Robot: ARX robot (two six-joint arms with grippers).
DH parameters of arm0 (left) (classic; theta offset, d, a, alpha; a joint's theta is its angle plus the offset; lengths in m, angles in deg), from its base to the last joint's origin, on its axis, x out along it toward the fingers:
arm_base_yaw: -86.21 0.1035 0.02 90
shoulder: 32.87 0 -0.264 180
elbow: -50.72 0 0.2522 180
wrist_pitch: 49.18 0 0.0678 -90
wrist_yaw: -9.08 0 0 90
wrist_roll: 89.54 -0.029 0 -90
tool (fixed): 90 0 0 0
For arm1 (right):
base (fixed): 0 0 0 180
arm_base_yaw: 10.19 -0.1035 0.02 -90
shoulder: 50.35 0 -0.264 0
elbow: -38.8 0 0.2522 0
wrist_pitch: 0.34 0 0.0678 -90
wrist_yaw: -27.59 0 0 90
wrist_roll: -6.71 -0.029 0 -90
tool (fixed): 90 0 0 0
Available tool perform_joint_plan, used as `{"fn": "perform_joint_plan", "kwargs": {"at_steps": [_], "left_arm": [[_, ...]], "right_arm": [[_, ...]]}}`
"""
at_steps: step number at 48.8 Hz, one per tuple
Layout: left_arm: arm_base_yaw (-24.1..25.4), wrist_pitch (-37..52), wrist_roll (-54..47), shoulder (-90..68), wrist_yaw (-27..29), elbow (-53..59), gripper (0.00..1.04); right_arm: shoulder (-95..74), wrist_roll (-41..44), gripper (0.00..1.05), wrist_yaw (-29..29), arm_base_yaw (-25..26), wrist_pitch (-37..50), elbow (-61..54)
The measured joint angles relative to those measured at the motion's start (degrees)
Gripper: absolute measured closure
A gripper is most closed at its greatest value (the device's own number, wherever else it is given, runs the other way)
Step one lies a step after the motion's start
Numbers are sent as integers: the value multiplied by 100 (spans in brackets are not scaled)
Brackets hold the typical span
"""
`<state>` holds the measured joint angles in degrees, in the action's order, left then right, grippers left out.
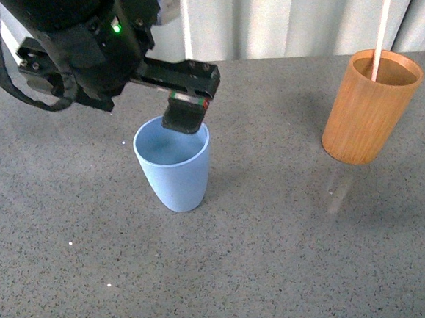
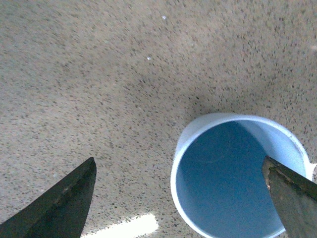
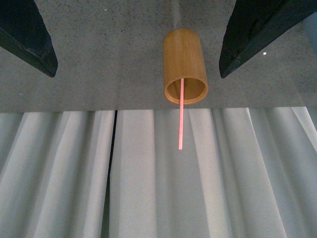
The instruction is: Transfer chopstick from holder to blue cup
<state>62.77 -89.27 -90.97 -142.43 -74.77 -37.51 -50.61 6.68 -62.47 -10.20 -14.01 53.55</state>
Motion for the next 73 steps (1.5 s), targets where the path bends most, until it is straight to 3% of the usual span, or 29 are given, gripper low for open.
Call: {"fn": "perform_joint_plan", "kwargs": {"at_steps": [7,14,20,30,34,40,59,73], "left_arm": [[210,313,-77,367,20,37,7],[654,1384,319,1228,-592,385,7],[1128,3364,774,2417,-181,1447,7],[1202,3823,883,2570,-57,1749,8],[1211,5445,503,2677,350,2568,24],[1342,6470,310,3126,284,3475,42],[1733,7099,197,4297,-63,5337,100],[1939,7147,173,5049,-197,6107,101]], "right_arm": [[0,0,10,0,0,0,0],[0,0,10,0,0,0,0],[0,0,10,-2,0,0,0],[0,0,10,11,0,0,0],[0,0,10,7,0,0,0],[0,0,10,-4,0,0,0],[0,0,10,4,0,0,0],[0,0,10,9,0,0,0]]}}
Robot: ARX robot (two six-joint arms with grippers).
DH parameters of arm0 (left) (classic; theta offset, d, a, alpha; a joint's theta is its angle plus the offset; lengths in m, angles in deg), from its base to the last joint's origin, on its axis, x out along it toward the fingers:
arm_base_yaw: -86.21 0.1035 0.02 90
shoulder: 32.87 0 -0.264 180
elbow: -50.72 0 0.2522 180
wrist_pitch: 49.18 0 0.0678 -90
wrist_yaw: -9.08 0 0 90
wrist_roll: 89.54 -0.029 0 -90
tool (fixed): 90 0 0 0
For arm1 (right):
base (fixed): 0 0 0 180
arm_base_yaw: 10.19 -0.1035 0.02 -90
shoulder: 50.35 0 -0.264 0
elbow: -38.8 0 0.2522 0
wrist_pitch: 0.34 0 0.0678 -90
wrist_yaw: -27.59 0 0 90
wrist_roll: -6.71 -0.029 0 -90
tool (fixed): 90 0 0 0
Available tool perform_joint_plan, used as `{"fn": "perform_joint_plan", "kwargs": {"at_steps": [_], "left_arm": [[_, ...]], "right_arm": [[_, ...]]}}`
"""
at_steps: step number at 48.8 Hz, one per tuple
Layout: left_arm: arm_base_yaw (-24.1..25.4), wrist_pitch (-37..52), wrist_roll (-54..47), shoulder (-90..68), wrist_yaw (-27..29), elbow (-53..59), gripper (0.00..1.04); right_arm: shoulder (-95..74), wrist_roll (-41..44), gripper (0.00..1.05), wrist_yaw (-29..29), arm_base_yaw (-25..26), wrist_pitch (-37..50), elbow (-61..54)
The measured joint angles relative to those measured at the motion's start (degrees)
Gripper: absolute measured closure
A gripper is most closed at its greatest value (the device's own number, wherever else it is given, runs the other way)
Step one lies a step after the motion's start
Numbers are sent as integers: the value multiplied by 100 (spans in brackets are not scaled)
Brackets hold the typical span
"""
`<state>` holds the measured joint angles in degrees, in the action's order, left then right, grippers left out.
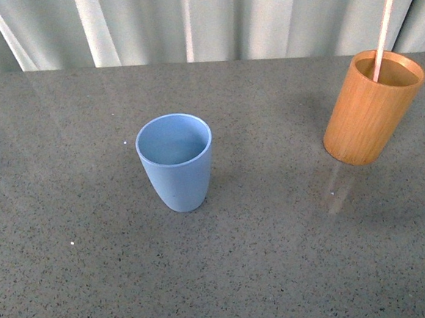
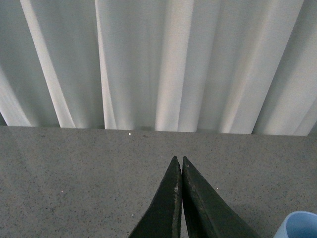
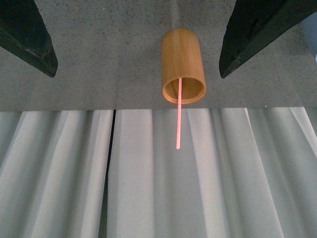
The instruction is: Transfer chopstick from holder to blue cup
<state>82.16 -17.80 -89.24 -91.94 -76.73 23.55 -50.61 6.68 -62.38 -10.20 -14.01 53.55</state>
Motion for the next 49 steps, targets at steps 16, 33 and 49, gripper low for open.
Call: {"fn": "perform_joint_plan", "kwargs": {"at_steps": [16,33,49], "left_arm": [[391,-450,-2,1172,-400,732,101],[393,-940,-4,2247,-415,1231,101],[393,-2033,-4,3416,-417,1235,101]], "right_arm": [[0,0,10,0,0,0,0],[0,0,10,-9,0,0,0],[0,0,10,-9,0,0,0]]}}
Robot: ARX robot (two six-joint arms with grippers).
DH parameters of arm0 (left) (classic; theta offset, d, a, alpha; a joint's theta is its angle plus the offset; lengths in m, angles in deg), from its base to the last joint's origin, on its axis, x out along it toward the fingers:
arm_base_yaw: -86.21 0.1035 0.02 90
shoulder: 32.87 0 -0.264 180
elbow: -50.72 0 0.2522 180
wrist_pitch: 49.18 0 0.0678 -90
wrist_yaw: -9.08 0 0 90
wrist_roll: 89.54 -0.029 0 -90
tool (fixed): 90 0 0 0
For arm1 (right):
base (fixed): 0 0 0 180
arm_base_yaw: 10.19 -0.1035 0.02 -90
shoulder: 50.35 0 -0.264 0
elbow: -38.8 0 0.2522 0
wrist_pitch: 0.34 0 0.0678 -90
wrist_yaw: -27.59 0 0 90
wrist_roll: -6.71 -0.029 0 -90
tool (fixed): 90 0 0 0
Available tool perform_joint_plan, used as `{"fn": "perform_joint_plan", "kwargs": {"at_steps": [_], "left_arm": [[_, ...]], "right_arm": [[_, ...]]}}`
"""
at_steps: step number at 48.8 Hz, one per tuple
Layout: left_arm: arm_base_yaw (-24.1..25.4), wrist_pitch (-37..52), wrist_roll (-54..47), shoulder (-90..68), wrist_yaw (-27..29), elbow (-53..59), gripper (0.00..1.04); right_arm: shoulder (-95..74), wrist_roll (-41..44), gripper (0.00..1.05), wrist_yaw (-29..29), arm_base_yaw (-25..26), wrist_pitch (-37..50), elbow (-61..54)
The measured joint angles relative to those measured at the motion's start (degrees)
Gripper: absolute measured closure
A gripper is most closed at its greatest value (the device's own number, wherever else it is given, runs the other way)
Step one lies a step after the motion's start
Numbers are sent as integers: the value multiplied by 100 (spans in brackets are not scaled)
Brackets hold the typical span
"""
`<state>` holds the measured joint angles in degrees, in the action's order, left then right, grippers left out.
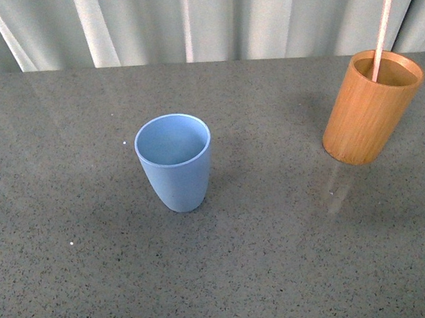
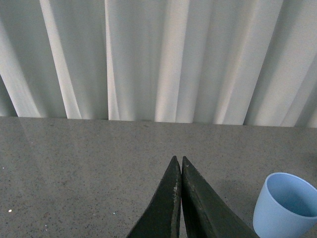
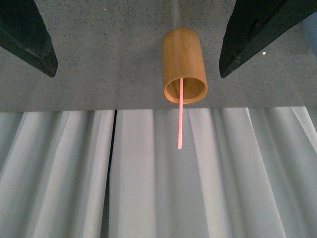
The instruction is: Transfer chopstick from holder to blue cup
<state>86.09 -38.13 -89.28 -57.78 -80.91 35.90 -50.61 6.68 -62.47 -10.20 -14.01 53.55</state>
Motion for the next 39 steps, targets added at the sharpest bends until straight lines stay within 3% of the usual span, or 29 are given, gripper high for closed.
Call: {"fn": "perform_joint_plan", "kwargs": {"at_steps": [39], "left_arm": [[0,-1613,0,1676,0,0,101]], "right_arm": [[0,0,10,2,0,0,0]]}}
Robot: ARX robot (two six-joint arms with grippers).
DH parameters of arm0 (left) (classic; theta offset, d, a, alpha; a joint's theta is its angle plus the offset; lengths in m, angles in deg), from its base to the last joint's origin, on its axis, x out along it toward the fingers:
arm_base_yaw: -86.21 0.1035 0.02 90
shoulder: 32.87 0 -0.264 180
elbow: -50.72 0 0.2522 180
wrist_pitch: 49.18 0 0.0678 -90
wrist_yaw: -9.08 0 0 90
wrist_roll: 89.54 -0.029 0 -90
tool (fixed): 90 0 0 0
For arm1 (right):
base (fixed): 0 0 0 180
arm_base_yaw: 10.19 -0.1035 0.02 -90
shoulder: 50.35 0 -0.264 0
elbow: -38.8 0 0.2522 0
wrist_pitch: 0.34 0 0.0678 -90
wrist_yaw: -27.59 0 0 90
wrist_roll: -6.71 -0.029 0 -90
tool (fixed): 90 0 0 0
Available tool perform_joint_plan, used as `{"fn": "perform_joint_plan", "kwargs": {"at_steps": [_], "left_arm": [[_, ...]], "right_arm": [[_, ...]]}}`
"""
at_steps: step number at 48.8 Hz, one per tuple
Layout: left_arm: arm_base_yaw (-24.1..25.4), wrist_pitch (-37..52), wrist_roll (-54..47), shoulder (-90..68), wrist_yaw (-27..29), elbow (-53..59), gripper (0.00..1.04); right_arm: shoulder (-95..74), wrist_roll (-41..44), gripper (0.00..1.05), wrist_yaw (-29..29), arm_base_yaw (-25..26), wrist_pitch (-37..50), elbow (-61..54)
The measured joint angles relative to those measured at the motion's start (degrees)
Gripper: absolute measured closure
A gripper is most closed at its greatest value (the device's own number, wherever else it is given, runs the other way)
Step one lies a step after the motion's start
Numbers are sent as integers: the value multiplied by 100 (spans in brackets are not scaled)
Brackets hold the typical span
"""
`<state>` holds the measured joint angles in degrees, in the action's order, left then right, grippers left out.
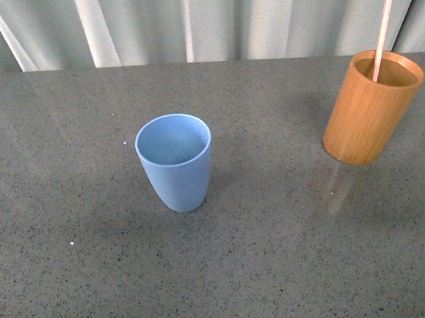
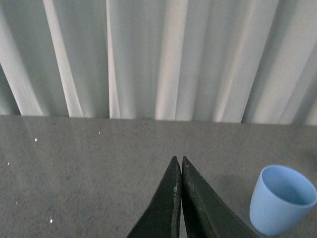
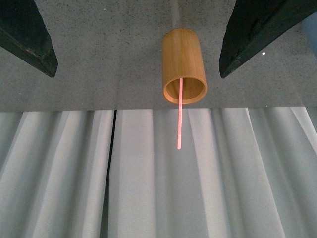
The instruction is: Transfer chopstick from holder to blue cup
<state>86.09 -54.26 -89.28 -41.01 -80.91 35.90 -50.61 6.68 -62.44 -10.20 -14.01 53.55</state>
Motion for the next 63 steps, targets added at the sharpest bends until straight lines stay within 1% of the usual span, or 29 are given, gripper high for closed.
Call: {"fn": "perform_joint_plan", "kwargs": {"at_steps": [1,4,9,17,18,19,21,26,30,32,35,38,39,40,41,43,45,46,48,51,55,59,63], "left_arm": [[0,-278,-2,146,0,0,101],[0,-750,0,514,-2,0,101],[0,-835,-2,780,-4,0,101],[0,-866,0,791,-2,0,101],[0,-866,0,791,-2,0,99],[0,-866,0,793,0,0,95],[0,-866,0,793,0,0,85],[0,-866,0,791,-2,0,67],[0,-866,0,793,-2,0,49],[0,-866,0,793,-2,0,38],[0,-866,0,793,-2,0,26],[0,-866,0,793,-2,0,15],[0,-866,2,793,4,0,10],[0,-866,0,793,4,0,6],[0,-866,-7,793,0,0,5],[0,-866,-2,796,-2,0,8],[0,-866,-2,793,-2,0,7],[0,-866,-2,793,-2,0,7],[0,-866,-2,796,-2,0,7],[0,-866,-2,796,2,0,7],[0,-866,-2,796,0,0,7],[0,-866,-2,796,-2,0,7],[0,-866,-2,796,0,0,7]], "right_arm": [[0,0,10,0,0,0,0],[0,0,10,-2,0,0,0],[0,2,10,-2,0,0,0],[0,0,10,-2,0,0,0],[0,0,10,0,0,0,0],[0,0,10,0,0,0,0],[0,0,10,-2,0,0,0],[0,0,10,-2,0,0,0],[0,0,10,-2,0,0,0],[0,0,10,-2,0,0,0],[-7,-20,10,-31,-4,-9,4],[-435,-367,10,-695,-131,-743,297],[-826,-599,10,-898,-118,-946,446],[-1113,-682,10,-922,-68,-916,505],[-1508,-750,10,-863,33,-726,564],[-2146,-793,10,-656,240,-219,621],[-2651,-789,10,-507,411,181,667],[-3018,-787,10,-385,525,612,697],[-3508,-763,10,-258,654,1097,741],[-4511,-619,10,20,872,2070,833],[-5818,-424,10,330,1036,3187,999],[-6782,-313,10,522,1075,3917,1222],[-7506,-273,10,654,1056,4360,1475]]}}
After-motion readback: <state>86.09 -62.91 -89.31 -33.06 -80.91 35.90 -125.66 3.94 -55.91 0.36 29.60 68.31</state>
